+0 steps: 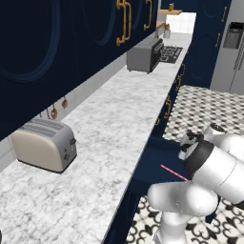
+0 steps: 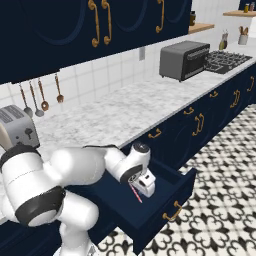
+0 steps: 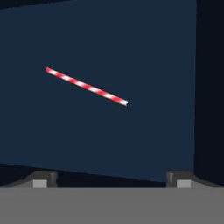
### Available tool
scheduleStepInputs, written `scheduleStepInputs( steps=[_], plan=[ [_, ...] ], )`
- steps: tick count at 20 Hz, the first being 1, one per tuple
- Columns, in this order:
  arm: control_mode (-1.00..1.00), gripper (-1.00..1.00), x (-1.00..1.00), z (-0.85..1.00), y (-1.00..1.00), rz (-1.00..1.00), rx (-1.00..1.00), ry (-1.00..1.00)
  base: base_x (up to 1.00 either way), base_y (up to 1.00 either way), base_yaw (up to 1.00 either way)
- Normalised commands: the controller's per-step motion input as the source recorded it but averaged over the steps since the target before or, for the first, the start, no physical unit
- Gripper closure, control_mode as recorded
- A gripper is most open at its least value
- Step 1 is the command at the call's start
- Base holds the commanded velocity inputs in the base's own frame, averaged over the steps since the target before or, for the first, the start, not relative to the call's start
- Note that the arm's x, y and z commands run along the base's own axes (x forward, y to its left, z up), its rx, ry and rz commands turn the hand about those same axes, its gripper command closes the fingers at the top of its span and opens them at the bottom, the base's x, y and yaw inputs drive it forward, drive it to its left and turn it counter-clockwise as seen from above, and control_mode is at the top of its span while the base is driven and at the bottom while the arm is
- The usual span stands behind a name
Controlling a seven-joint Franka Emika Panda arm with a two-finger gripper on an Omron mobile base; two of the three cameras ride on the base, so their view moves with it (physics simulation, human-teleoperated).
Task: Take a straw from the drawer in front and place it inside the glass cup on the dining counter.
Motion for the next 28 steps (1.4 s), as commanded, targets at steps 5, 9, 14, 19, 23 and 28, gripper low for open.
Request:
scheduleStepInputs(
  steps=[5,9,14,19,23,28],
  plan=[
    [-1.0,-1.0,0.44,0.08,0.62,0.18,-0.06,0.15,0.0,0.0,0.0],
    [-1.0,-1.0,0.54,-0.22,0.0,0.13,-0.02,0.14,0.0,0.0,0.0],
    [-1.0,-1.0,0.52,-0.3,-0.06,0.14,0.0,0.09,0.0,0.0,0.0],
    [-1.0,-1.0,0.39,-0.23,-0.28,0.15,0.0,0.04,0.0,0.0,0.0],
    [-1.0,-1.0,0.19,-0.32,-0.29,0.15,0.0,0.02,0.0,0.0,0.0],
    [-1.0,-1.0,0.1,-0.41,-0.03,0.16,0.0,0.02,0.0,0.0,0.0]
  ],
)
